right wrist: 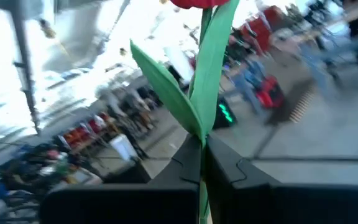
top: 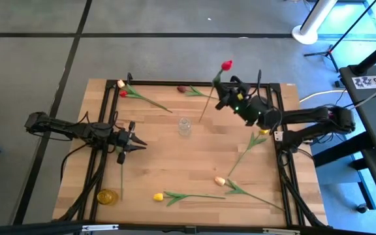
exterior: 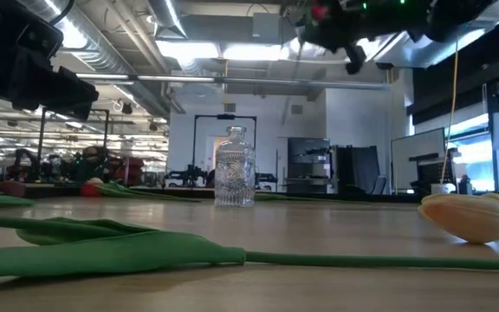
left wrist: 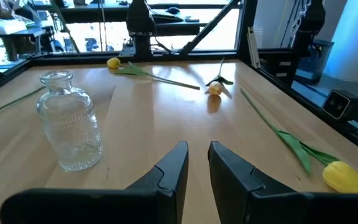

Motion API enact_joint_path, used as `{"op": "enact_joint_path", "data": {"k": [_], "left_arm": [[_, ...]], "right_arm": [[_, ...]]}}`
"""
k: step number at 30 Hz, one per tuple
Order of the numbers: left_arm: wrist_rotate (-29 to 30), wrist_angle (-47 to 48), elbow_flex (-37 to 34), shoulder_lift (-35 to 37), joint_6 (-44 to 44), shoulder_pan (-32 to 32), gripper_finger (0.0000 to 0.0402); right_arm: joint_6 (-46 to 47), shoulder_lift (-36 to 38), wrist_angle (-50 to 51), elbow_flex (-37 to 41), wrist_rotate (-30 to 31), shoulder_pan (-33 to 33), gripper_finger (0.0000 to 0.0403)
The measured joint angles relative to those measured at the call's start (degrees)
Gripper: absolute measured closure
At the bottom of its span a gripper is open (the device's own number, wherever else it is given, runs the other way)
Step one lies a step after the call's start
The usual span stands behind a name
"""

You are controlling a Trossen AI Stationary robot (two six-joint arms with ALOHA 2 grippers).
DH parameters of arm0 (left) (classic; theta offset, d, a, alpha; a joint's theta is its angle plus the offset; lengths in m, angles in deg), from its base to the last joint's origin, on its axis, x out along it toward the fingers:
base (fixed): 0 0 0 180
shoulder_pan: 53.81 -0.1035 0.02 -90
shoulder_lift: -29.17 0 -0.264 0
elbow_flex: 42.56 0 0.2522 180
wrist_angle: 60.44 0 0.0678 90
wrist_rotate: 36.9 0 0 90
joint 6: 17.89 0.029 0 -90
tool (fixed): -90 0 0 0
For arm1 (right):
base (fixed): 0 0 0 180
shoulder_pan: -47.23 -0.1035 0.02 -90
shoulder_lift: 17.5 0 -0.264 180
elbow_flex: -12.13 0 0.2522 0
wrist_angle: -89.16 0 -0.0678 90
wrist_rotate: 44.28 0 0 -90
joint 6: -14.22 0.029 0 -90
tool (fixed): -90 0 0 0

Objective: Sort flowers into vase by color
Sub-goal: Put the right red flower into the transparent vase

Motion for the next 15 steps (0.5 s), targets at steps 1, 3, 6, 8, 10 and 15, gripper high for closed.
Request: {"op": "enact_joint_path", "data": {"k": [1, 3, 6, 8, 10, 15], "left_arm": [[-0.41, -0.35, 0.00, 0.00, -1.96, 0.03, 0.0340], [-2.73, -3.32, -0.02, 0.00, -9.50, 0.19, 0.0340], [-3.92, -10.83, -0.02, 0.02, -21.10, 0.19, 0.0340], [-3.90, -14.84, -0.02, 0.02, -26.46, 0.17, 0.0340], [-3.92, -17.90, 0.00, 0.02, -30.52, 0.17, 0.0340], [-3.21, -20.65, 0.00, 0.02, -34.31, 0.17, 0.0340]], "right_arm": [[-1.37, -1.31, -1.52, -0.91, 0.04, -1.10, 0.0399], [-4.34, -4.18, -2.20, -3.68, 0.06, -2.91, 0.0399], [-10.13, -8.50, -2.16, -8.84, 0.00, -4.64, 0.0399], [-13.51, -10.84, -2.22, -11.78, -0.06, -5.29, 0.0398], [-15.74, -12.69, -2.16, -14.17, -0.25, -5.35, 0.0398], [-16.93, -16.01, -2.34, -16.69, -2.10, -5.22, 0.0398]]}}
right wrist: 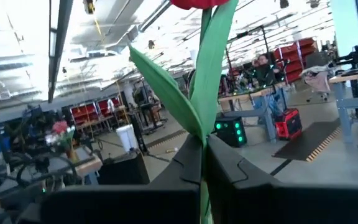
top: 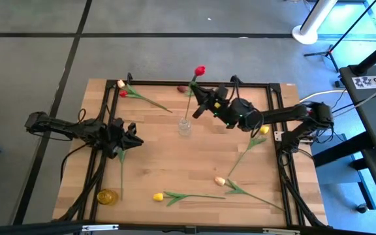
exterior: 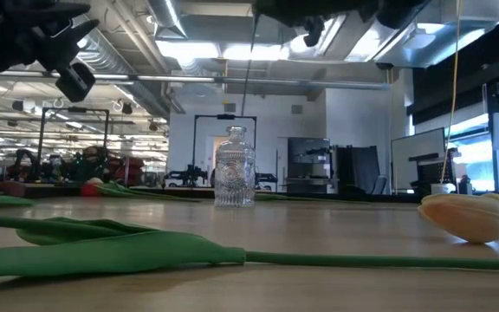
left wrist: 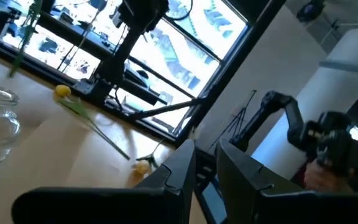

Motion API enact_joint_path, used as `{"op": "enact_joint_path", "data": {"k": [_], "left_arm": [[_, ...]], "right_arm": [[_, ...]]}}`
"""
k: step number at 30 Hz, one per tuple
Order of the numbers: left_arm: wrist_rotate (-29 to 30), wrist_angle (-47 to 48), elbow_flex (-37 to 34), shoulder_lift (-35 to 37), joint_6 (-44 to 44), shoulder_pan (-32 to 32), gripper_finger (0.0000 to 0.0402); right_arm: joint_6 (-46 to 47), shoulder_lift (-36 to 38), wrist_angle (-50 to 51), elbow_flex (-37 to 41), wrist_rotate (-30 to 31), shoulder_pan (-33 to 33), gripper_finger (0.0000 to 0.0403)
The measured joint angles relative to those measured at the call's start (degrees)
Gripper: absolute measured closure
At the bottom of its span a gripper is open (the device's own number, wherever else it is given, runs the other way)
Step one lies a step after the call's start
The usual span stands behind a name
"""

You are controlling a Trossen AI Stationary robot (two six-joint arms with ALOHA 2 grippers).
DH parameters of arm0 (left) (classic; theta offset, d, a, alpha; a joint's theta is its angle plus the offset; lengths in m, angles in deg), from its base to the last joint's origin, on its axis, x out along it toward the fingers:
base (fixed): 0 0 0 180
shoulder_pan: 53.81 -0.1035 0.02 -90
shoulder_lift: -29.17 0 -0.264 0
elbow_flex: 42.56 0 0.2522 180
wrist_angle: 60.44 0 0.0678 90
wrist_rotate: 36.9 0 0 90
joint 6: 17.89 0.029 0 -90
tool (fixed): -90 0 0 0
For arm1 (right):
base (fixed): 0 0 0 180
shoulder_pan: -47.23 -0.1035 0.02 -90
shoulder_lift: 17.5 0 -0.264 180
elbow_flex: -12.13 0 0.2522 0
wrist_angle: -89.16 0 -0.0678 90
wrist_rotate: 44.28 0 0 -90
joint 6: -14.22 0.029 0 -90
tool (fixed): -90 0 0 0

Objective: Sort flowers into vase by color
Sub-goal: Put the right red flower into the transparent vase, then put the top dark purple flower into the transparent vase

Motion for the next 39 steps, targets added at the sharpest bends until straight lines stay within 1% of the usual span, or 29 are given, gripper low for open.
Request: {"op": "enact_joint_path", "data": {"k": [2, 5, 10, 11, 13, 15, 17, 19, 22, 25, 28, 33, 36, 39], "left_arm": [[0.01, -0.50, 0.00, 0.00, -0.49, 0.00, 0.0340], [-0.06, -1.38, 0.00, 0.00, -3.56, 0.00, 0.0340], [0.45, -3.00, 0.00, -0.02, -4.62, 0.00, 0.0340], [1.98, -3.54, 0.00, -0.01, -5.10, 0.00, 0.0340], [6.86, -3.11, 0.65, -0.02, -7.65, 0.00, 0.0340], [11.29, -1.03, 2.07, -0.15, -6.45, -0.11, 0.0340], [13.82, 2.67, 4.40, -1.13, -2.24, -0.49, 0.0340], [15.32, 8.46, 7.33, -2.49, 0.17, -1.15, 0.0340], [16.03, 16.01, 12.69, -5.84, 2.50, -2.65, 0.0340], [18.38, 22.64, 16.70, -9.60, 4.42, -4.36, 0.0340], [20.43, 23.96, 18.97, -12.83, 6.51, -6.28, 0.0340], [20.53, 24.11, 21.21, -16.27, 9.34, -8.44, 0.0340], [20.50, 24.07, 22.01, -16.66, 12.76, -8.49, 0.0340], [20.51, 24.57, 22.05, -16.64, 15.27, -8.48, 0.0340]], "right_arm": [[0.02, -1.24, -0.13, 0.02, -0.03, 0.03, 0.0398], [0.02, -2.71, -0.45, 0.02, -0.09, 0.03, 0.0398], [0.14, -5.22, 0.33, 0.02, -1.32, 0.03, 0.0398], [0.21, -5.49, 1.69, 0.02, -1.57, 0.03, 0.0398], [1.20, -5.71, 5.49, 0.02, -2.07, 0.01, 0.0397], [3.86, -5.73, 9.86, -0.05, -3.03, -0.01, 0.0389], [5.23, -5.79, 15.80, -1.69, -4.69, -0.01, 0.0369], [6.61, -5.76, 23.59, -4.70, -6.19, -0.01, 0.0340], [8.89, -5.72, 40.03, -10.29, -8.79, 0.01, 0.0298], [8.59, -5.77, 57.28, -17.31, -11.06, 0.01, 0.0263], [7.48, -5.60, 70.11, -23.13, -13.11, 0.03, 0.0237], [7.50, -5.58, 86.26, -30.16, -14.51, 0.06, 0.0202], [8.29, -5.44, 94.00, -33.03, -13.36, 0.40, 0.0190], [12.08, -5.47, 98.69, -33.78, -13.72, 3.39, 0.0186]]}}
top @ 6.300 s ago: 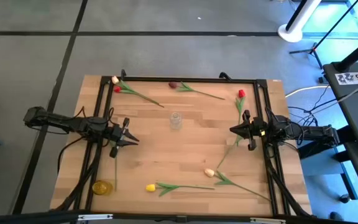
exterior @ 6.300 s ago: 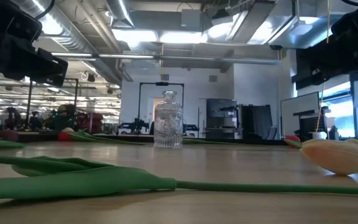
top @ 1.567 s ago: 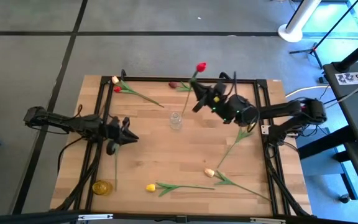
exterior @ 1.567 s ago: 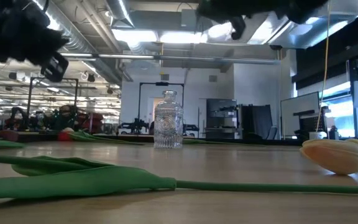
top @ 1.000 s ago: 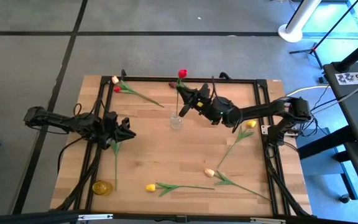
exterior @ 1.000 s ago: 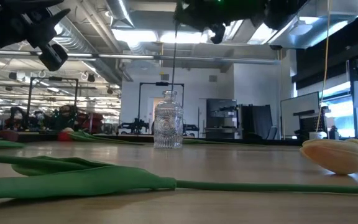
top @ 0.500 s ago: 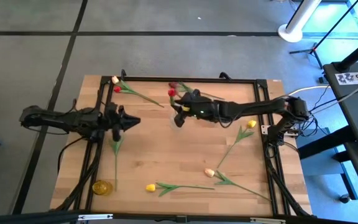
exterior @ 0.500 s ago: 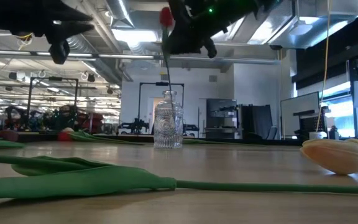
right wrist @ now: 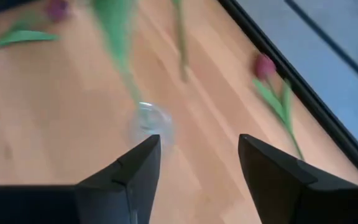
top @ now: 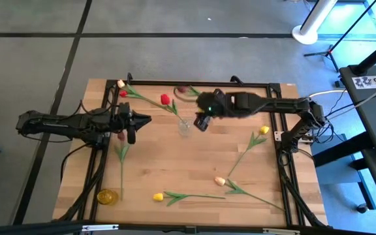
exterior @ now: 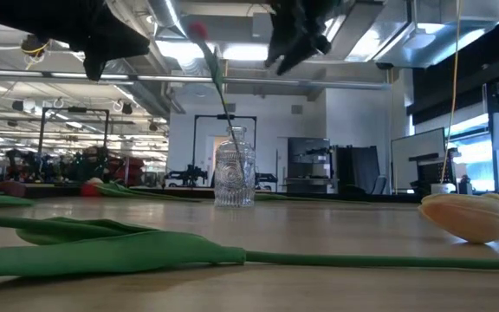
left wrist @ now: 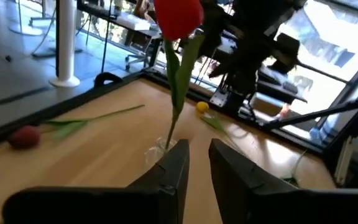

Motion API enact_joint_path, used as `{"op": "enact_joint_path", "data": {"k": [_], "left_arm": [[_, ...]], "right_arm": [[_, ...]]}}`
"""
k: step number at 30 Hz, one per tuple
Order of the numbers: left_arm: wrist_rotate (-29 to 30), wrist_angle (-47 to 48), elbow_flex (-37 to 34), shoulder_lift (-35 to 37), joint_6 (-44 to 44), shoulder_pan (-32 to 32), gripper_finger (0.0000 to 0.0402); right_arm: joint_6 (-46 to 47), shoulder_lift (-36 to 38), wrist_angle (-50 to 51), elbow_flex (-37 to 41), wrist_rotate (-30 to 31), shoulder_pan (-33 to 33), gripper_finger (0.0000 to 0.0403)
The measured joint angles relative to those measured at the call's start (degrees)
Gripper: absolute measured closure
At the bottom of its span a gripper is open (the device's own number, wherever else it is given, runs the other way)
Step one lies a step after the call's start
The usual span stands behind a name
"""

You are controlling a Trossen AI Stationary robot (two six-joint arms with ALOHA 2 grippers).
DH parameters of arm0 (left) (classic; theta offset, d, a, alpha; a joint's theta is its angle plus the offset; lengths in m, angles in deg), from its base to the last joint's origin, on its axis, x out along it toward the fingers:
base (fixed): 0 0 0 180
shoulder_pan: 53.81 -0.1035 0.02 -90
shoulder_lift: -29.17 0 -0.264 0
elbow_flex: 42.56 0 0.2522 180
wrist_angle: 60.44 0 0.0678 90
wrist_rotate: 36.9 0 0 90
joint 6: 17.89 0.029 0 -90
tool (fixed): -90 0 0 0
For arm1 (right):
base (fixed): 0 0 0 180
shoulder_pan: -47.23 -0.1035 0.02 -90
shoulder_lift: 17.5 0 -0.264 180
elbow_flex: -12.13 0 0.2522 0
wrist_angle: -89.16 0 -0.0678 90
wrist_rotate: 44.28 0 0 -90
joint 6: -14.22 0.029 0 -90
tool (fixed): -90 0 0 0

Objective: Sort flowers into vase by color
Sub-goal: Put the top dark purple flower into the transparent vase

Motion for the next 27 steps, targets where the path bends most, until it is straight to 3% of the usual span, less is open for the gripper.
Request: {"op": "enact_joint_path", "data": {"k": [6, 16, 22, 27], "left_arm": [[-0.01, 2.52, 0.00, -0.02, -2.42, 0.15, 0.0340], [2.54, 3.10, 0.00, -0.74, -14.33, 0.15, 0.0340], [8.11, 2.76, 0.00, -1.61, -16.83, 0.15, 0.0340], [10.32, 1.01, 0.00, -2.24, -17.98, 0.15, 0.0340]], "right_arm": [[-5.33, 0.00, 1.44, 5.36, -3.02, 10.92, 0.0187], [-18.37, -5.32, -19.17, 22.02, -14.90, 29.11, 0.0234], [-25.24, -14.23, -19.77, 22.91, -18.33, 33.12, 0.0247], [-26.64, -17.14, -19.72, 22.52, -19.74, 34.56, 0.0263]]}}
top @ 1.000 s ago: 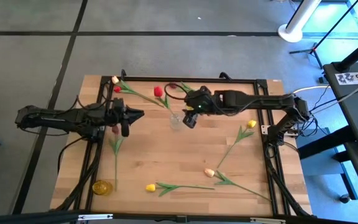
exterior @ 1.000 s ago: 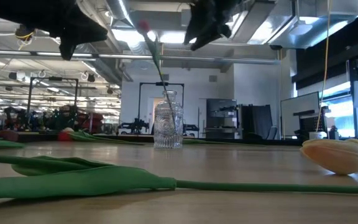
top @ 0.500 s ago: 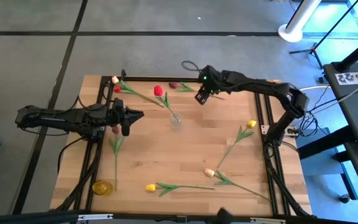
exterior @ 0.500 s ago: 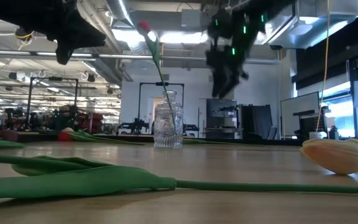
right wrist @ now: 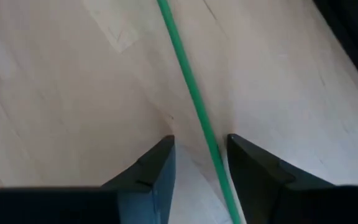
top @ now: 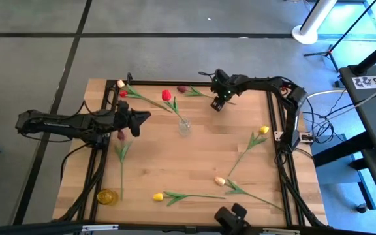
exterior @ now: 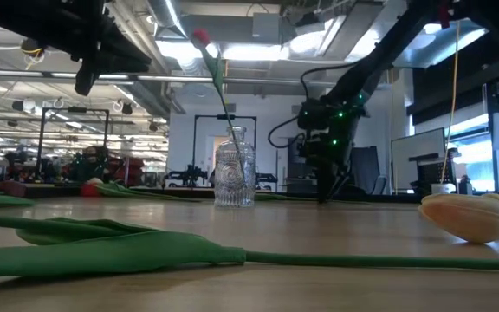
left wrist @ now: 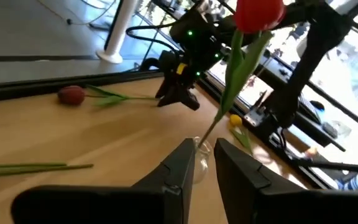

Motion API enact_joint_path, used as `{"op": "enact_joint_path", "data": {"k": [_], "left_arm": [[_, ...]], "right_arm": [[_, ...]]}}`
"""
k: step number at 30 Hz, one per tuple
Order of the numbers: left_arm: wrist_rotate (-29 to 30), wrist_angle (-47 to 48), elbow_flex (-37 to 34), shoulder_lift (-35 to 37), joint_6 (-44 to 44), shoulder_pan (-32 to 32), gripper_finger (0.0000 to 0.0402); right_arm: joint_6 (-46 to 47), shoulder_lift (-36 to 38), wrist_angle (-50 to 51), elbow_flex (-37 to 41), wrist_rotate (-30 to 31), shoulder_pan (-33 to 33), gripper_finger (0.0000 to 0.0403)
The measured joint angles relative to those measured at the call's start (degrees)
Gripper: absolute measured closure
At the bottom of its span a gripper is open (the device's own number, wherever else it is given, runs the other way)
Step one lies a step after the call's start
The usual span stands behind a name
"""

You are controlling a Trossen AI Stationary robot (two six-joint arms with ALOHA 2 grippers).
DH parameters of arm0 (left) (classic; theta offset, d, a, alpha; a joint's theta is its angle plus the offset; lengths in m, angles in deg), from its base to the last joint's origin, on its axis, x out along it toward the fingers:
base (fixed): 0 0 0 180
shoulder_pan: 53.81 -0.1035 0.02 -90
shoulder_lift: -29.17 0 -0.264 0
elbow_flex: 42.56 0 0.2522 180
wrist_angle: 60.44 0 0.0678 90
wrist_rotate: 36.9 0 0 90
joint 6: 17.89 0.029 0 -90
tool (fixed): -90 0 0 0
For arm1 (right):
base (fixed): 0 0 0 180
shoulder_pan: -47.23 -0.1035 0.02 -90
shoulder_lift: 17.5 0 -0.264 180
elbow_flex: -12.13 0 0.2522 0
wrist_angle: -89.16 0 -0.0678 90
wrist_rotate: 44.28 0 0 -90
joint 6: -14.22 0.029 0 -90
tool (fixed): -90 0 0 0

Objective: Sort flowers into vase by color
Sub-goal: Put the top dark purple flower into the transparent vase

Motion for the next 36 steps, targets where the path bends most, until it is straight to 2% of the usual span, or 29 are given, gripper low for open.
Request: {"op": "enact_joint_path", "data": {"k": [4, 10, 15, 23, 29, 31, 34, 36], "left_arm": [[1.13, -2.72, 0.00, 0.10, -0.08, 0.00, 0.0340], [2.29, -4.15, 0.00, 0.07, 0.07, -0.04, 0.0340], [0.60, -4.51, 0.04, 0.24, 0.69, -0.04, 0.0340], [-8.35, -3.96, 7.43, 0.54, 14.17, 0.54, 0.0340], [-14.33, -3.92, 13.28, 0.54, 21.79, 4.04, 0.0340], [-18.74, -4.96, 14.23, 0.54, 22.56, 5.63, 0.0340], [-26.40, -11.67, 14.32, 0.42, 22.63, 8.00, 0.0340], [-29.28, -16.88, 14.37, -0.19, 22.38, 9.79, 0.0340]], "right_arm": [[-2.07, -0.54, -0.14, 0.08, -0.14, -0.01, 0.0295], [-3.43, -0.63, -0.77, 0.15, 0.00, -0.17, 0.0390], [-0.01, 2.57, -0.45, 0.44, 1.06, -1.59, 0.0391], [8.60, 18.18, 5.40, -1.82, 0.50, -6.97, 0.0399], [20.14, 30.42, 5.50, -3.07, 2.32, -15.64, 0.0400], [24.19, 33.79, 5.70, -3.04, 4.50, -19.62, 0.0400], [29.84, 38.54, 5.07, -3.03, 8.60, -26.25, 0.0401], [32.56, 40.71, 3.76, -3.04, 10.87, -31.22, 0.0401]]}}
